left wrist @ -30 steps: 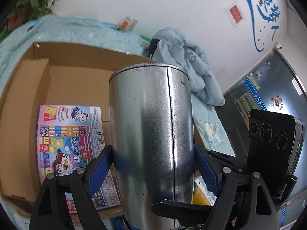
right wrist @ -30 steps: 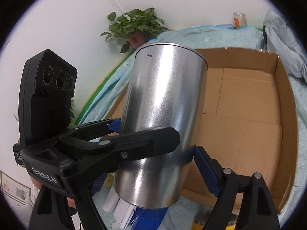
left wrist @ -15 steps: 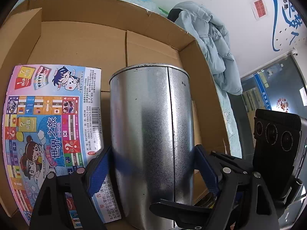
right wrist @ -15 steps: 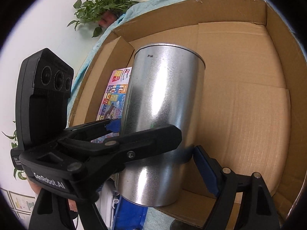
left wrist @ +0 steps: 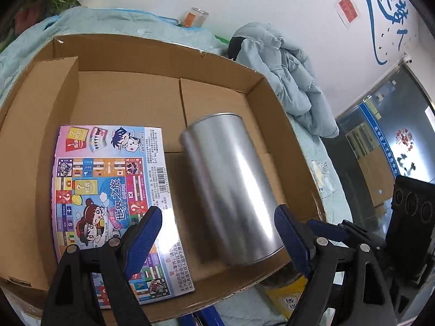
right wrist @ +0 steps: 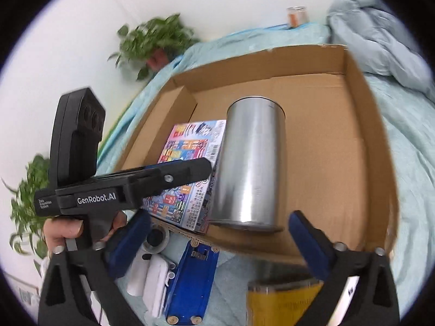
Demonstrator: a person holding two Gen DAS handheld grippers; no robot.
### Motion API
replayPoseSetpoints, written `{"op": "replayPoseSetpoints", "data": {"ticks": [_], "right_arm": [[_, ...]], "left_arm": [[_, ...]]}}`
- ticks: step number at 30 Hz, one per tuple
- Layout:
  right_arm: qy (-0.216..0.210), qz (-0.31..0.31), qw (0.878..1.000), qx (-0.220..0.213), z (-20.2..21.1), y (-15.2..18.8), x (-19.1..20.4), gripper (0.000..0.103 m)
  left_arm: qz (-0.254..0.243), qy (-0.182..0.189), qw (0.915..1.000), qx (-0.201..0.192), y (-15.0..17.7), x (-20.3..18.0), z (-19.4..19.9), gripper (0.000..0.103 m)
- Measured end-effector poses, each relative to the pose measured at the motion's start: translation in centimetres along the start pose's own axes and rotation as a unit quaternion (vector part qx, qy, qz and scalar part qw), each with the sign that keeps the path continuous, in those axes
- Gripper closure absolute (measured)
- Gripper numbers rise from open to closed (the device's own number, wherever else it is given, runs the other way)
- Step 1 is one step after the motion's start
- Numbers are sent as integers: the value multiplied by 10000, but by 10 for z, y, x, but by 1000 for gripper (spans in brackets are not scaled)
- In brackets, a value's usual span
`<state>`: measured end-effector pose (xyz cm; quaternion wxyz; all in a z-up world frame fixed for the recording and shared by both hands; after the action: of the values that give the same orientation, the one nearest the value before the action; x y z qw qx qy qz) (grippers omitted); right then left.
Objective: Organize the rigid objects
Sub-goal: 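Withdraw both grippers and move them to the yellow-labelled jar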
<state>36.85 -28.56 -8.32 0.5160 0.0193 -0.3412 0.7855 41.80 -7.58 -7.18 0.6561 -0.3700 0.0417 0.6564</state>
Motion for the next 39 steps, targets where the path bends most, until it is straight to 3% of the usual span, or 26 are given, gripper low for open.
{"op": "replayPoseSetpoints", "data": {"ticks": [7,9,12,16,19,21,23,26,27,29,32,33,34,35,36,37,38,39], "right_arm": [[492,-483,9975,174,-38,-15,-37,3],[601,-524,9963,310,-48,-13,-45,21],[344,-555,9966,507,-56,-7,-33,20],[378,-100,9968,695,-55,13,-6,21],[328,-150,9967,728,-56,12,3,20],[98,-259,9977,624,-55,5,7,16],[146,-86,9990,412,-47,4,14,10],[368,194,9991,113,-25,13,17,2],[517,233,9984,4,-16,18,14,2],[844,335,9954,-293,4,29,10,2],[1187,503,9888,-754,32,47,5,3],[1206,544,9874,-867,38,52,6,8],[1205,608,9855,-1026,48,60,7,39],[1217,646,9847,-1068,51,63,9,68],[1211,709,9843,-1074,52,69,9,74],[1200,777,9835,-1113,55,77,9,74],[1221,799,9825,-1155,57,80,10,67],[1228,809,9821,-1180,57,85,9,55]], "left_arm": [[62,103,9997,-212,9,-2,15,20],[38,20,9997,-245,12,0,21,20],[-36,-18,9992,-406,18,2,39,20],[-144,-152,9981,-586,28,7,57,20],[-256,-361,9964,-730,37,11,67,20],[-315,-439,9938,-970,44,11,80,19],[-364,-372,9917,-1174,51,10,94,19],[-425,-591,9828,-1700,60,8,121,10],[-469,-815,9765,-1941,65,7,132,0],[-616,-1139,9662,-2229,74,3,146,1],[-936,-1568,9549,-2341,90,-7,155,1],[-1005,-1625,9536,-2328,99,-11,156,7],[-1044,-1587,9558,-2243,105,-13,154,49],[-1085,-1495,9616,-2032,112,-14,148,78],[-1056,-1412,9686,-1752,119,-14,140,103],[-984,-1418,9701,-1707,125,-13,138,102],[-1005,-1505,9673,-1776,132,-14,139,101],[-1040,-1631,9645,-1801,136,-14,139,83]]}}
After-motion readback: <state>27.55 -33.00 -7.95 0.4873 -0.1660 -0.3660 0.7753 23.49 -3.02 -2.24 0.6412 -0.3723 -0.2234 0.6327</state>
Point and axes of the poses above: each gripper's, at about its wrist camera, not at the fingertips, and z roughly against the way its jaws point, x to its left, y to its underside, the point moved 7 cm from there along -z, roughly the way its jaws point, and after that the axes turned 4 degrees about y, right-handed, at the moved point
